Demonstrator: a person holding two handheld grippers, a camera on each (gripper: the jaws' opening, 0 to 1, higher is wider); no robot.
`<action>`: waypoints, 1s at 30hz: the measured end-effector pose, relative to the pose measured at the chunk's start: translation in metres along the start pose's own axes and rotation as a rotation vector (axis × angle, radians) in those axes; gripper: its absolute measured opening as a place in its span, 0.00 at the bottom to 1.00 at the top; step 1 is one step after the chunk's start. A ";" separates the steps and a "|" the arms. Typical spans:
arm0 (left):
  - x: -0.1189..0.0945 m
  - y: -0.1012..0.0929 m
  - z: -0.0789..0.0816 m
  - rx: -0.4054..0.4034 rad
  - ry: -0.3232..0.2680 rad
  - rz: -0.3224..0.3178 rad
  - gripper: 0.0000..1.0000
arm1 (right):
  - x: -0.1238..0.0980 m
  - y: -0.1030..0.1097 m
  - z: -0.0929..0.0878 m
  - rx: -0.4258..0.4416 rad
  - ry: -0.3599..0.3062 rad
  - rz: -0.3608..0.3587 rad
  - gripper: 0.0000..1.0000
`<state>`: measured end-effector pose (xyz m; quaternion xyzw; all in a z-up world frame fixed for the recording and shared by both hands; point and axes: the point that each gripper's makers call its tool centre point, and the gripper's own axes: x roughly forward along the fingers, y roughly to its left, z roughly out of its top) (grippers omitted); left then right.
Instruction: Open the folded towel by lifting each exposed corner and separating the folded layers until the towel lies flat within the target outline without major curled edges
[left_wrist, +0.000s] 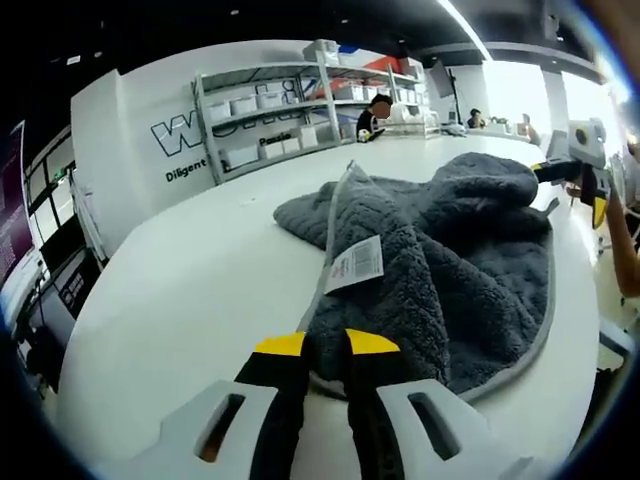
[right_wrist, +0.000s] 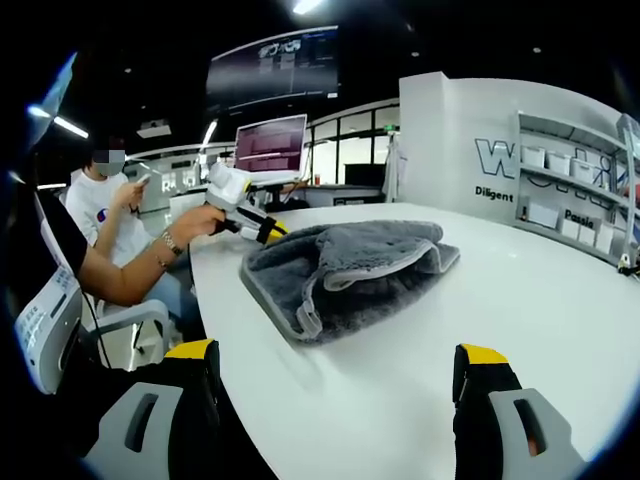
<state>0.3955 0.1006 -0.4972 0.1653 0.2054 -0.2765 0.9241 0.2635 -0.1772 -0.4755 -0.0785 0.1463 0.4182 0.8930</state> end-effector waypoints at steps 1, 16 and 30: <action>0.000 0.000 0.000 0.000 0.002 0.001 0.13 | 0.000 -0.001 0.000 0.001 0.001 -0.003 0.99; 0.004 -0.005 -0.001 -0.093 0.032 -0.040 0.04 | -0.001 -0.001 -0.001 -0.003 0.003 -0.002 0.99; -0.005 0.002 -0.007 -0.021 0.031 0.038 0.02 | -0.004 -0.002 0.000 -0.005 0.002 -0.008 0.99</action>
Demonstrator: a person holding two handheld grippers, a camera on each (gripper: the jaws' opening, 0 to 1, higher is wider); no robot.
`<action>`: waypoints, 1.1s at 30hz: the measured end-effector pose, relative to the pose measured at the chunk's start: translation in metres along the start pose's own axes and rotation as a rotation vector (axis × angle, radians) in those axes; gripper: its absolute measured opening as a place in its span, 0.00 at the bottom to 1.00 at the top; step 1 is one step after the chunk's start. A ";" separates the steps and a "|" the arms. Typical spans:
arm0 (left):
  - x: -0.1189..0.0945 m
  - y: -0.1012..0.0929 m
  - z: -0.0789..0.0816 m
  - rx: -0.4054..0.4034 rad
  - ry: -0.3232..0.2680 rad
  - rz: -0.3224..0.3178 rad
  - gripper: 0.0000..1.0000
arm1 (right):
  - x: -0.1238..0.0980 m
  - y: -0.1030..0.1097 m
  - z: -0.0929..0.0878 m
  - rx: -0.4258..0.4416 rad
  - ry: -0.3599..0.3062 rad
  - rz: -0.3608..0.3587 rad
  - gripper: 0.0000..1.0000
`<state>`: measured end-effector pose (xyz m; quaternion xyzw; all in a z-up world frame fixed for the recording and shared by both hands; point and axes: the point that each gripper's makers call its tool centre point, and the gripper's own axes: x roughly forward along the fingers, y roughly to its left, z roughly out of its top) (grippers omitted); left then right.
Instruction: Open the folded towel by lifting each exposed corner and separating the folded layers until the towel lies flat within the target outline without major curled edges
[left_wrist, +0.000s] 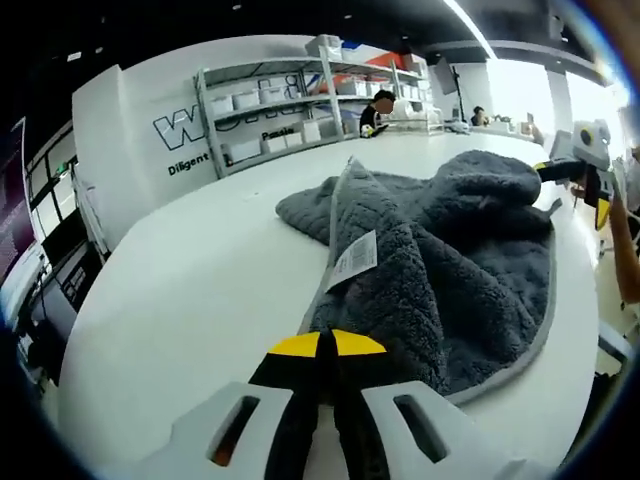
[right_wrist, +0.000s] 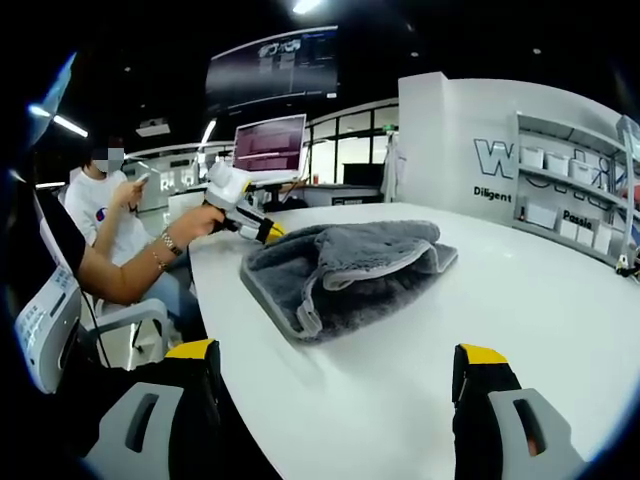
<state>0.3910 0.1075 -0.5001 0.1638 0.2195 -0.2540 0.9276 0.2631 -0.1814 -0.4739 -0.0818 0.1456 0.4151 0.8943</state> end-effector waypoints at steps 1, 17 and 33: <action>-0.002 0.002 -0.002 0.001 0.002 0.010 0.02 | 0.000 0.000 0.000 0.000 0.000 0.000 0.99; -0.029 0.015 -0.020 0.044 0.042 0.082 0.02 | 0.001 0.001 0.001 -0.002 0.003 0.002 0.99; -0.059 0.014 -0.036 0.063 0.046 0.136 0.02 | 0.003 0.004 0.003 -0.004 0.007 0.004 0.99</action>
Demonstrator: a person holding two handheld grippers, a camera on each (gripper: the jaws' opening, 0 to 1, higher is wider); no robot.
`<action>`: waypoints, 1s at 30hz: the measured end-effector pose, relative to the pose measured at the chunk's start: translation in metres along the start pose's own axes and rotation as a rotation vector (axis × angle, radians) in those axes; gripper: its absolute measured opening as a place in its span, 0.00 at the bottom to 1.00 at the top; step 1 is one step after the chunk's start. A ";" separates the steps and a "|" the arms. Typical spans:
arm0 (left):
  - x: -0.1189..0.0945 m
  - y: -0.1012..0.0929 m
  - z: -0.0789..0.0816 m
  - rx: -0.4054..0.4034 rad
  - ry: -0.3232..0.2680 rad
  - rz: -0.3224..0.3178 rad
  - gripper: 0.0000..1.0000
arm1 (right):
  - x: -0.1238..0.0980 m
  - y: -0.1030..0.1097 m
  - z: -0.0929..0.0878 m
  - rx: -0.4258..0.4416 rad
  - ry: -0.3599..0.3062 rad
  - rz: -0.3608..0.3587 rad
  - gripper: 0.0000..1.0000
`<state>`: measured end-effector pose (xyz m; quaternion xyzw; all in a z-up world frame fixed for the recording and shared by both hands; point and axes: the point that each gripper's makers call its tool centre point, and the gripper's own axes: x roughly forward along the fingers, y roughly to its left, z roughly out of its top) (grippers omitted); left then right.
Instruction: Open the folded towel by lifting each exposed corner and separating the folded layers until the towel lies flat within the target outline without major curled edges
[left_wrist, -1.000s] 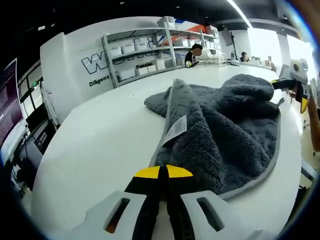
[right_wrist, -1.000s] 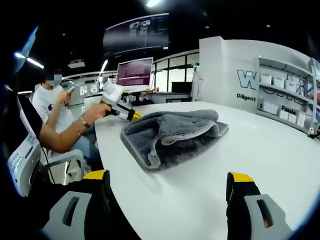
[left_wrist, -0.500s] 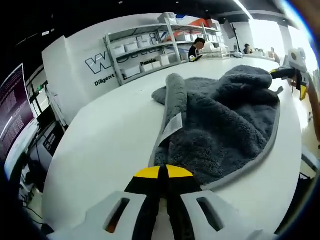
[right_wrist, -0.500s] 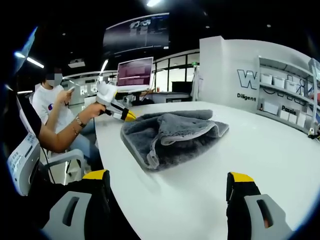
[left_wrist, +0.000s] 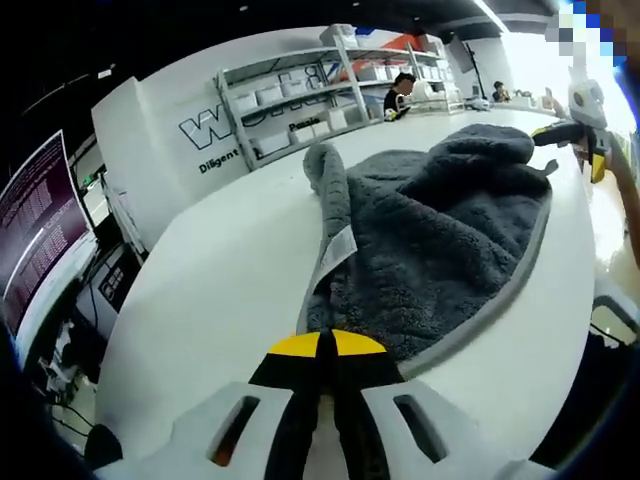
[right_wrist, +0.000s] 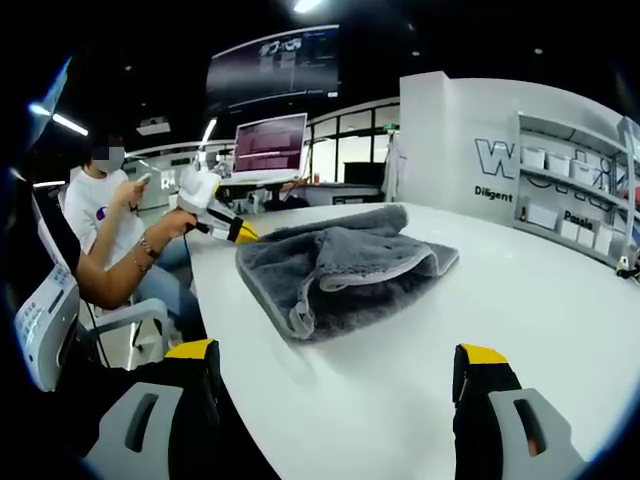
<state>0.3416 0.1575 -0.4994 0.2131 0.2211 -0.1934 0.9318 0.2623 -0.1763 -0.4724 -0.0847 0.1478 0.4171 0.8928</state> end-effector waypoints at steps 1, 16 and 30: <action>-0.001 0.001 -0.001 0.001 0.001 0.002 0.02 | 0.000 0.000 0.000 -0.001 -0.001 0.001 0.99; -0.021 0.008 -0.015 0.011 0.011 0.069 0.02 | -0.001 0.001 0.003 -0.004 -0.007 -0.001 0.99; -0.037 0.000 -0.020 0.067 0.018 0.141 0.02 | 0.000 0.002 0.008 0.003 -0.015 0.006 0.99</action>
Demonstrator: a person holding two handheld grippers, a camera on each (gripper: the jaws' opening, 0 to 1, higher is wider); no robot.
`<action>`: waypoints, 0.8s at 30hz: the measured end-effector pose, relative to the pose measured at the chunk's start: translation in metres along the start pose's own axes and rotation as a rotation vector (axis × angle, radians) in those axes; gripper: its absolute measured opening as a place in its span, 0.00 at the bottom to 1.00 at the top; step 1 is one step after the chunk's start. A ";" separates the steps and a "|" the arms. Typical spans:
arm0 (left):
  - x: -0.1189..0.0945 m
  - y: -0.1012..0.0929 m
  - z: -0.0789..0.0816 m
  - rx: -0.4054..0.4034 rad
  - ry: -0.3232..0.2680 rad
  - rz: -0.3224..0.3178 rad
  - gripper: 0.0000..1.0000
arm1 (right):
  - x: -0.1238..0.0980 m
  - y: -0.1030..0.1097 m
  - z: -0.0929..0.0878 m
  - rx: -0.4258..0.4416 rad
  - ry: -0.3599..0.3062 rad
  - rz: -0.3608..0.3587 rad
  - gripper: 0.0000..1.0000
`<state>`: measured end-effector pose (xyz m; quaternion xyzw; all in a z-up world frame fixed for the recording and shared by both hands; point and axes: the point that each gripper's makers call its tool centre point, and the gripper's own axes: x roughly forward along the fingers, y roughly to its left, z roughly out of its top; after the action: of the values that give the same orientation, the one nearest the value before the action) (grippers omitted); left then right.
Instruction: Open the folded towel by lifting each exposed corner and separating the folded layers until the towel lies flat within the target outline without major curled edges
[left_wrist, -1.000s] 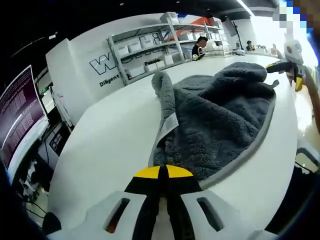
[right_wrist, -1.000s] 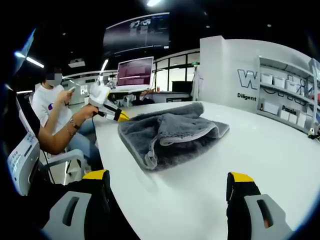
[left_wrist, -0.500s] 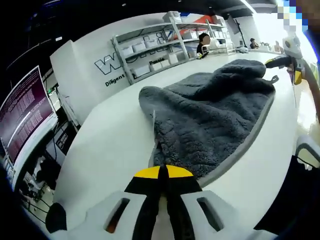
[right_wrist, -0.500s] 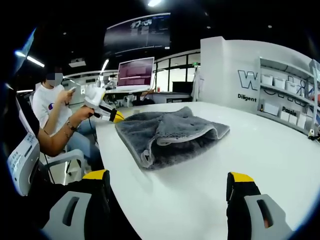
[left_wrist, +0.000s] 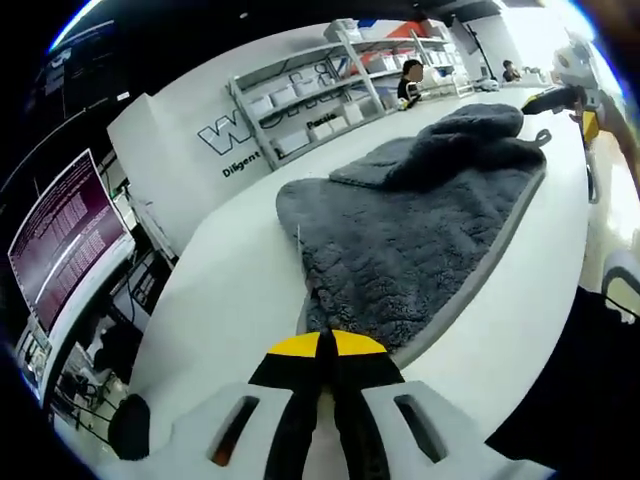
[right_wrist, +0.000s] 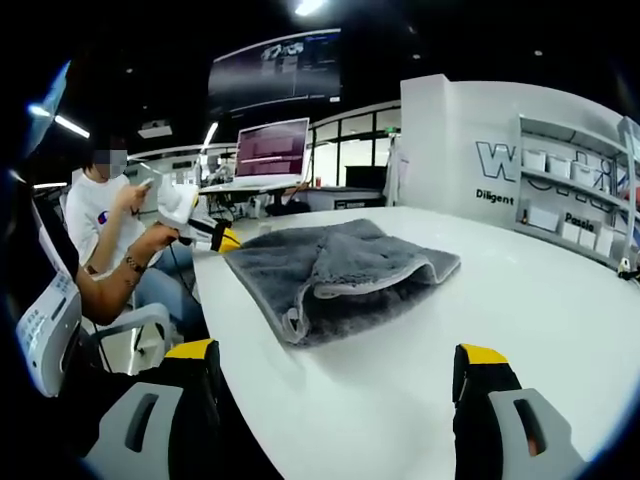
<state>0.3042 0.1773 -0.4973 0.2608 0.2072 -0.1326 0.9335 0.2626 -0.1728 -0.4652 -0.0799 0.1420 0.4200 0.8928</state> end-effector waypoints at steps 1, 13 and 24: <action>0.000 0.000 0.000 -0.002 -0.002 0.002 0.02 | 0.000 0.000 0.000 -0.001 0.001 0.000 0.99; -0.004 0.001 0.001 -0.007 -0.035 0.006 0.07 | 0.000 0.000 0.020 0.082 -0.087 0.024 0.98; -0.018 0.013 0.008 -0.101 -0.084 0.008 0.58 | 0.004 -0.011 0.028 0.132 -0.113 -0.003 0.96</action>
<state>0.2949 0.1862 -0.4776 0.2084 0.1733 -0.1290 0.9539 0.2789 -0.1697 -0.4397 0.0028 0.1187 0.4122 0.9033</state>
